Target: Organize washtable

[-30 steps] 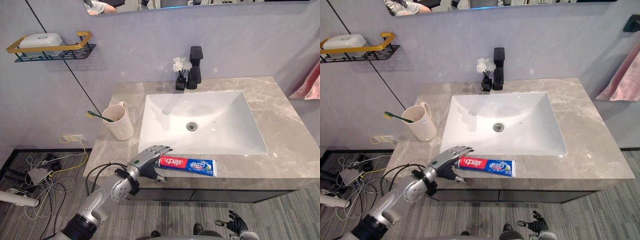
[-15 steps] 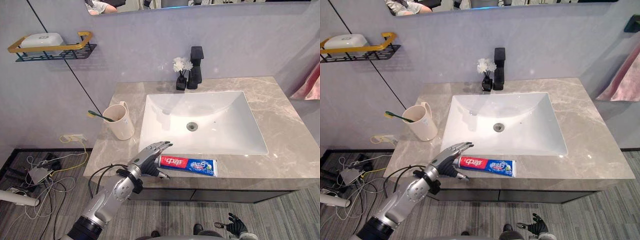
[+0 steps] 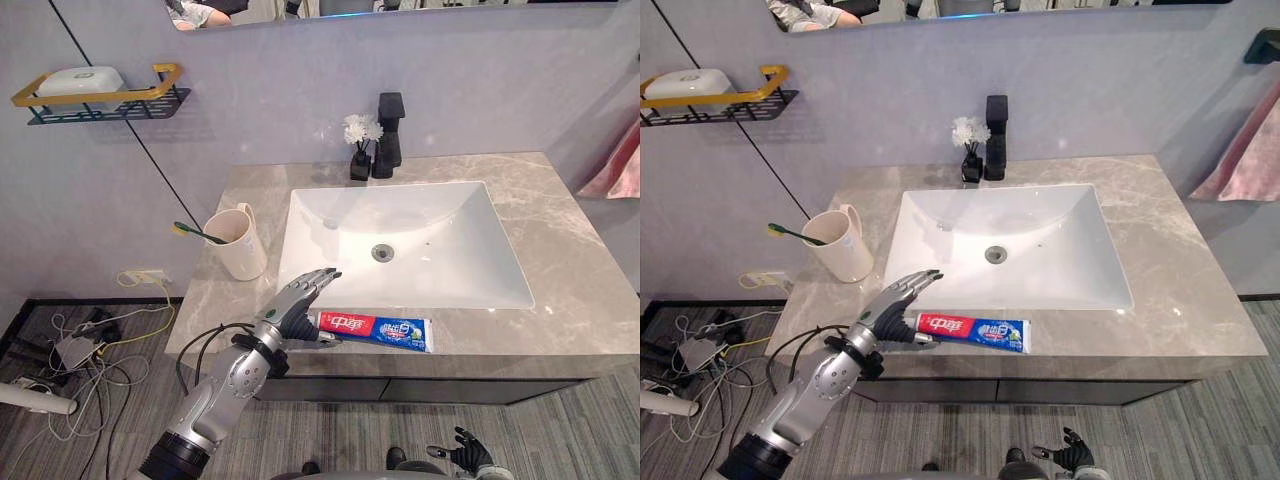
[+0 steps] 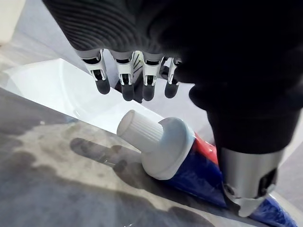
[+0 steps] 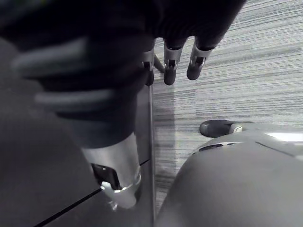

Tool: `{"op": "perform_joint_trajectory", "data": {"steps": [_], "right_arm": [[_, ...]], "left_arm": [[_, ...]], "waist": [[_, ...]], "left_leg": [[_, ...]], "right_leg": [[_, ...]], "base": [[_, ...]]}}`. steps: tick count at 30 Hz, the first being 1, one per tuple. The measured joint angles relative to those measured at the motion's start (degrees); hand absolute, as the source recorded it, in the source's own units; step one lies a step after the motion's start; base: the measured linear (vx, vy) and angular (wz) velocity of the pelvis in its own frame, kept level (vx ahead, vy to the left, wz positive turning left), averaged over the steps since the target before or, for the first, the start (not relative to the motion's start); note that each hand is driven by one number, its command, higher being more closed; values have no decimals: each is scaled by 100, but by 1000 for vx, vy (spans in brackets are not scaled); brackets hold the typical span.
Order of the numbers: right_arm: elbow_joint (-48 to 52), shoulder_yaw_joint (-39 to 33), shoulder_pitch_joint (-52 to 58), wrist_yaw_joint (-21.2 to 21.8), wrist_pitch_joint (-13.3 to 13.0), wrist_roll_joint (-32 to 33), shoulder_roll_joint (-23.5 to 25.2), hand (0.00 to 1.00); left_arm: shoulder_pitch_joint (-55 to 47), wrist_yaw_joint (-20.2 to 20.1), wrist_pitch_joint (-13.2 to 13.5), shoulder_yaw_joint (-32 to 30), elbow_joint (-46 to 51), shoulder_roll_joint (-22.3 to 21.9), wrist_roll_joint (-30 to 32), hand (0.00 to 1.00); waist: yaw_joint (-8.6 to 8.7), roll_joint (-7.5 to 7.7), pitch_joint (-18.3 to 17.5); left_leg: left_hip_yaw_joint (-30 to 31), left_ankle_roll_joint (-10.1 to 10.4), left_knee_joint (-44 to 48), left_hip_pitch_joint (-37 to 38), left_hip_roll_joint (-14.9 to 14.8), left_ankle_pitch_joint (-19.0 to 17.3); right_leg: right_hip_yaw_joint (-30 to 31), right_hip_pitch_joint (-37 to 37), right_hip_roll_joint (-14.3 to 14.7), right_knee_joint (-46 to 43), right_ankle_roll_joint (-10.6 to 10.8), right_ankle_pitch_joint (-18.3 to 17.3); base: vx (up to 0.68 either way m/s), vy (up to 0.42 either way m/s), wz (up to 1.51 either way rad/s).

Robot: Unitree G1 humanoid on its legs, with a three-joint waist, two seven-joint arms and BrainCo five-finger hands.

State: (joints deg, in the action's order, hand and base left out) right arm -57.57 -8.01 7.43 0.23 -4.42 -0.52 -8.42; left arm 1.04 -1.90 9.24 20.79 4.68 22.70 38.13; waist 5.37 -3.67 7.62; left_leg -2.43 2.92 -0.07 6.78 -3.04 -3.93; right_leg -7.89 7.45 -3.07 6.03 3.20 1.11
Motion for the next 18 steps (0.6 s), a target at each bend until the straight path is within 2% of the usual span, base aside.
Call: {"op": "perform_joint_trajectory", "data": {"steps": [5, 6, 18], "right_arm": [[2, 2, 0, -1, 0, 0, 1, 0], [2, 2, 1, -1, 0, 0, 1, 0], [6, 2, 33, -1, 2, 1, 2, 0]], "left_arm": [[1, 72, 0, 0, 0, 0, 146, 0], [1, 72, 0, 0, 0, 0, 155, 100], [94, 96, -27, -62, -4, -13, 254, 100]], "waist": [[-1, 5, -2], [-1, 6, -2], [12, 28, -6]], "left_leg": [[-12, -2, 0, -35, 2, -5], [-13, -2, 0, -49, 2, -5], [-29, -2, -1, -52, 3, -5]], "right_leg": [[13, -46, -1, 0, 3, 2], [13, -59, -1, -1, 5, 4], [28, -71, 0, 0, 8, 11]], "base": [[0, 0, -1], [0, 0, 0], [0, 0, 0]]}}
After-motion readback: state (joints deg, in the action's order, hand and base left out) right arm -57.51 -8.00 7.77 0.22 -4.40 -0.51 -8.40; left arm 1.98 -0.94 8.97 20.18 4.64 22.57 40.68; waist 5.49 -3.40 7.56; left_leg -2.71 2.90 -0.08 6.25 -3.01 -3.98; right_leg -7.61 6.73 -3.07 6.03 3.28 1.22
